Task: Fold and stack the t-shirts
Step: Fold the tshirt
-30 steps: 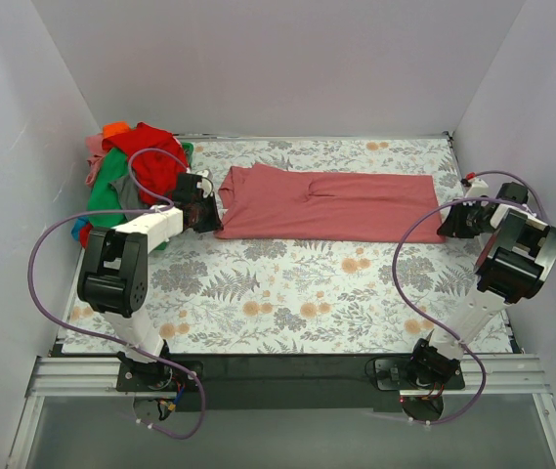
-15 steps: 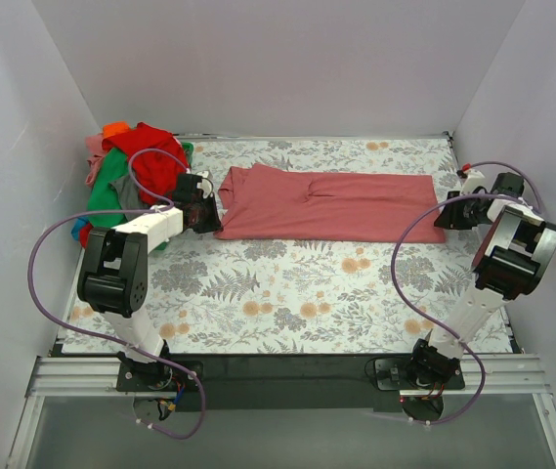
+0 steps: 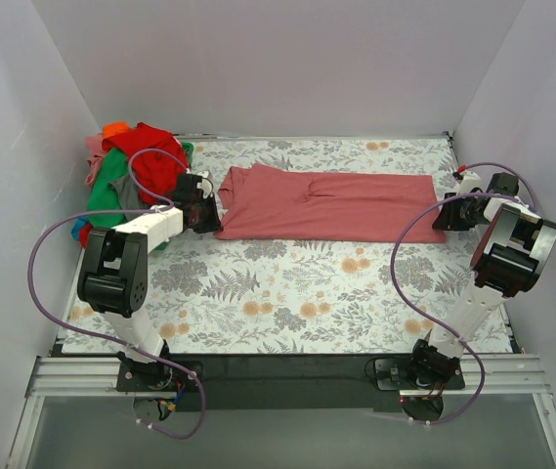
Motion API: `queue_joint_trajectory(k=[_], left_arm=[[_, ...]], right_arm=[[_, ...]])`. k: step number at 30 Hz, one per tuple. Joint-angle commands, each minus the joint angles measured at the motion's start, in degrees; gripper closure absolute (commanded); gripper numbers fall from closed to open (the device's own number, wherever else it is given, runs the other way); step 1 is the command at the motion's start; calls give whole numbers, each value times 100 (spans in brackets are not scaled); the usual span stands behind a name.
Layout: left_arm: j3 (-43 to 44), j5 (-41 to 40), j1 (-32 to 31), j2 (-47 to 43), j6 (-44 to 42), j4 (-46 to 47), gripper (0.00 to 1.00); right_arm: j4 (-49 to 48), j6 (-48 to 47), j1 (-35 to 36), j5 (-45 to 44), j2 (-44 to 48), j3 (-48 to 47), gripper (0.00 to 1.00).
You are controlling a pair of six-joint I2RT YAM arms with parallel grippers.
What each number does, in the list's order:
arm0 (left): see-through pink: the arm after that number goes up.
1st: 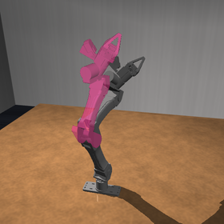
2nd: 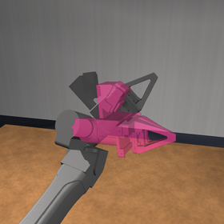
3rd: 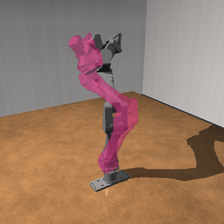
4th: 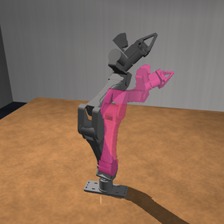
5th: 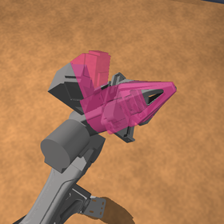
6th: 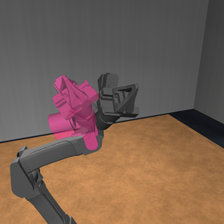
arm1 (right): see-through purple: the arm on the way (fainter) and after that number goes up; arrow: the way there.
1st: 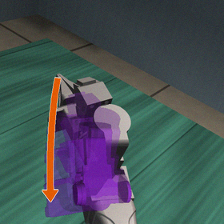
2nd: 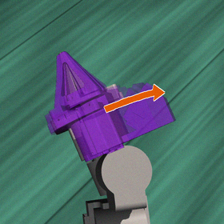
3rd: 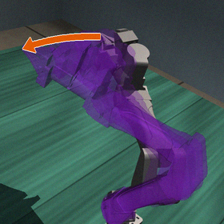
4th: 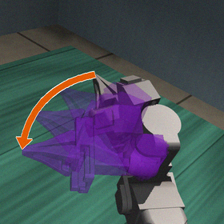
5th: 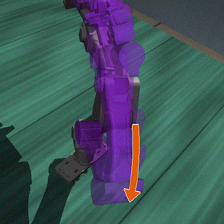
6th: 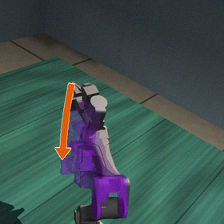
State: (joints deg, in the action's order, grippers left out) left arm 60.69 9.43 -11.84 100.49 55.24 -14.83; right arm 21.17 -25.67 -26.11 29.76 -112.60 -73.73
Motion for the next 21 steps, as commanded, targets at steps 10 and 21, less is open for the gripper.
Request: queue_joint_trajectory(k=[10,21], left_arm=[[-22,-82,15,-319,-101,-46,100],[-13,-64,15,-310,-110,-38,100]], right_arm=[[-34,-61,-17,-444,177,-150,63],[-34,-78,-17,-111,124,-53,68]])
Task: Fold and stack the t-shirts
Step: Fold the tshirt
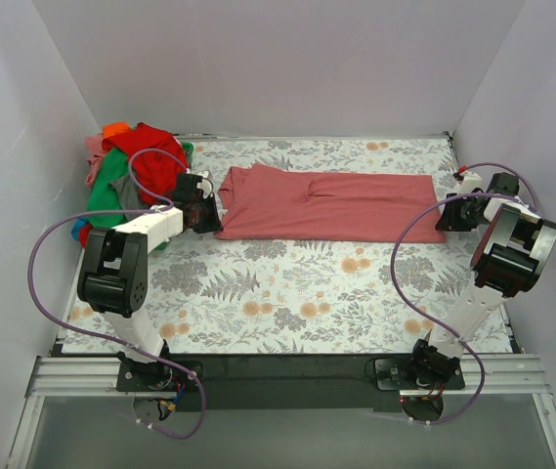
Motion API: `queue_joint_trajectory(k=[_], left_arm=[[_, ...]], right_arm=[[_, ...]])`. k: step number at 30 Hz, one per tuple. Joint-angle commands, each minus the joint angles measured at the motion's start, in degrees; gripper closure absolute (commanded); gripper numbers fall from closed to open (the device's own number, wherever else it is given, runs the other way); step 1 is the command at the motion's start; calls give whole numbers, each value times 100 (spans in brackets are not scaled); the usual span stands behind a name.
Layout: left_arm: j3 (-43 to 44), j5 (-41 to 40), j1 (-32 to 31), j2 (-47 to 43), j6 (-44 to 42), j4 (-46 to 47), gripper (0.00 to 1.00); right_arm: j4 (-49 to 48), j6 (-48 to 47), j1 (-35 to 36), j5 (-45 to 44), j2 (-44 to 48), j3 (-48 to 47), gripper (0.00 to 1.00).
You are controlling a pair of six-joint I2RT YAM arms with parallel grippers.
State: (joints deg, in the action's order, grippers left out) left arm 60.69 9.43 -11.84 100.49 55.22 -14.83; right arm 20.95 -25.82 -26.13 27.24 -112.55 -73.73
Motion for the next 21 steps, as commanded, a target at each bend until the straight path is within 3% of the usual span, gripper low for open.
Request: queue_joint_trajectory(k=[1,3,7,21], left_arm=[[-22,-73,15,-310,-99,-38,100],[-13,-73,15,-302,-99,-38,100],[-22,-99,15,-319,-99,-46,100],[-92,-354,15,-521,-38,6,100]], right_arm=[[-3,-72,-15,158,119,-36,71],[-3,-72,-15,193,146,-18,76],[6,-54,-15,246,242,26,99],[-38,-150,-770,1802,1112,745,99]])
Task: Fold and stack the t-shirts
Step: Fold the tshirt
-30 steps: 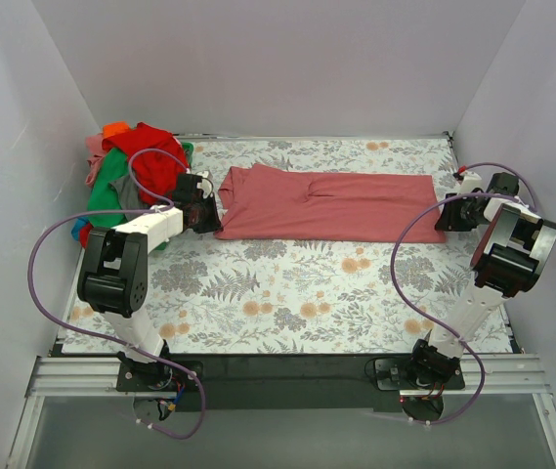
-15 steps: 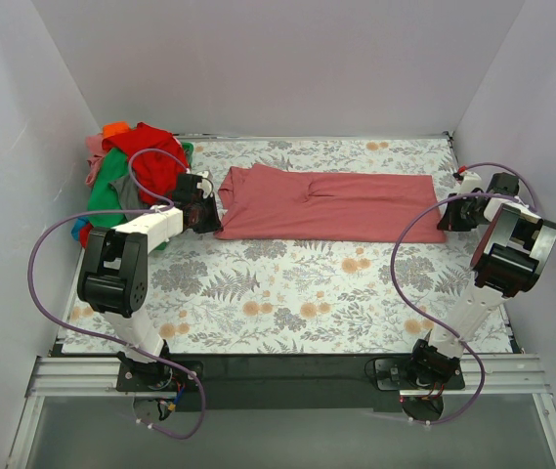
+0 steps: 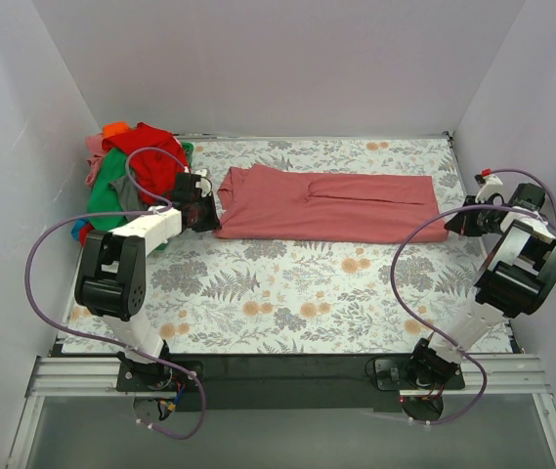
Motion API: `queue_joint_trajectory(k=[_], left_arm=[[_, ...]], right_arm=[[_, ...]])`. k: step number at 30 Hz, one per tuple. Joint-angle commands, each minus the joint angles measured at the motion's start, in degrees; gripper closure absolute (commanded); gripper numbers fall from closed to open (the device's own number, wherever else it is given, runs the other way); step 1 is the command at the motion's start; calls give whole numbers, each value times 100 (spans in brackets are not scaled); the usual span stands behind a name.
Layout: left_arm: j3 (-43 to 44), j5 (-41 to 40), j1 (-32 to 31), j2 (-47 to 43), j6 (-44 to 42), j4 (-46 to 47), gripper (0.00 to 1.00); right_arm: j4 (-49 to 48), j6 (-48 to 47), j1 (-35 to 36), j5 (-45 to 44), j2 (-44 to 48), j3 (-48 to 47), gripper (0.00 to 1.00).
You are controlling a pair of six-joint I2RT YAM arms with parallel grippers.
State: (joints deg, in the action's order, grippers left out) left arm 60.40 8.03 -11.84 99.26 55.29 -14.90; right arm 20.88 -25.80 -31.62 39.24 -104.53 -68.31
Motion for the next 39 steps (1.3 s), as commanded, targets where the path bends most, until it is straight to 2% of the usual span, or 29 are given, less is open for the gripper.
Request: queue_joint_trajectory(k=[1,5,23,30,34,39], left_arm=[[-72,-240,15,-416,-44,22,100],[-99,-346,15,-469,-27,30,100],[-573,-496,15,-988,70,-286,100],[-828,-390,15,-1452,35,-277,100],[-1127,-58,15,-1778,-18,-373,100],[-1338,269,15,-1762,43,-655,100]], right_arm=[[-32,-188,-266,611,371,239,99],[91,-337,-503,471,293,319,99],[223,-470,-512,-242,-278,222,99],[153,-408,-512,-426,-375,152,99],[144,-382,-504,-409,-401,125,99],[118,-364,-486,-453,-410,108,99]])
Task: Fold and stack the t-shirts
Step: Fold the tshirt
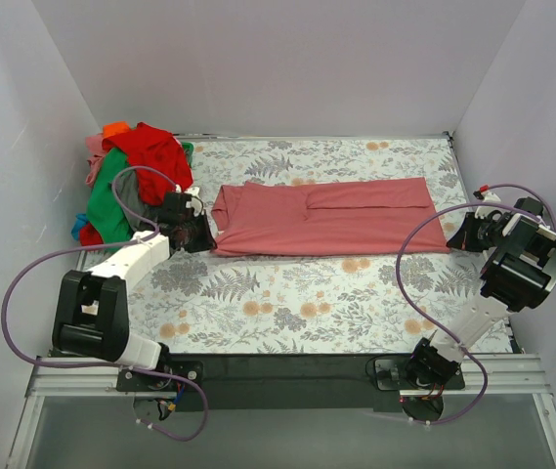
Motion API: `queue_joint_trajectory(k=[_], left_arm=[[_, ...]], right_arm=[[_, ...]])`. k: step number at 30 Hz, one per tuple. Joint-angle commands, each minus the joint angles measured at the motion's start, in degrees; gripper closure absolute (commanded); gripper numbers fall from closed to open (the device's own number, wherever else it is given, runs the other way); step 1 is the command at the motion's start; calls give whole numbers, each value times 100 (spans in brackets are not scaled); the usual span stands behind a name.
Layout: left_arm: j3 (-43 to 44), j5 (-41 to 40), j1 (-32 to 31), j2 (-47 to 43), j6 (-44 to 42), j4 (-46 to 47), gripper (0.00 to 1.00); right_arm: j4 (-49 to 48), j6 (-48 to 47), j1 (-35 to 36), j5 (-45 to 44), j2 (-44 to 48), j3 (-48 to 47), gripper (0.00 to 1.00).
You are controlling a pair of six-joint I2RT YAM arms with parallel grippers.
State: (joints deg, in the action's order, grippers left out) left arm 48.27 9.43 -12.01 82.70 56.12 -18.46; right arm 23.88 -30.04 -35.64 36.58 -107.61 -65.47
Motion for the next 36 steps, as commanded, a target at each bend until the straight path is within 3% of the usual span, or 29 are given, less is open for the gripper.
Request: queue_joint_trajectory(k=[1,14,15,16,17,20,23,30,36], left_arm=[[-125,181,32,-18,-31,-394,100],[-134,674,32,458,900,-1124,99],[-134,639,32,406,1005,-1186,89],[-177,630,32,318,1189,-1256,71],[-221,587,32,204,1295,-1274,62],[-362,166,32,-708,1533,-1248,42],[-310,-441,50,-1518,1411,-1230,29],[-300,-846,58,-2319,936,-677,28],[-573,-1171,58,-2504,638,-431,28]], right_arm=[[-182,69,-84,-203,-102,-185,99],[-191,165,101,-195,-172,-440,94],[-191,183,110,-186,-155,-492,90],[-191,200,127,-169,-146,-510,88],[-199,218,136,-177,-129,-519,84],[-199,236,154,-151,-32,-528,67],[-199,209,171,-98,126,-467,57],[-226,16,557,16,644,-247,50],[-718,-238,1873,-695,1172,70,47]])
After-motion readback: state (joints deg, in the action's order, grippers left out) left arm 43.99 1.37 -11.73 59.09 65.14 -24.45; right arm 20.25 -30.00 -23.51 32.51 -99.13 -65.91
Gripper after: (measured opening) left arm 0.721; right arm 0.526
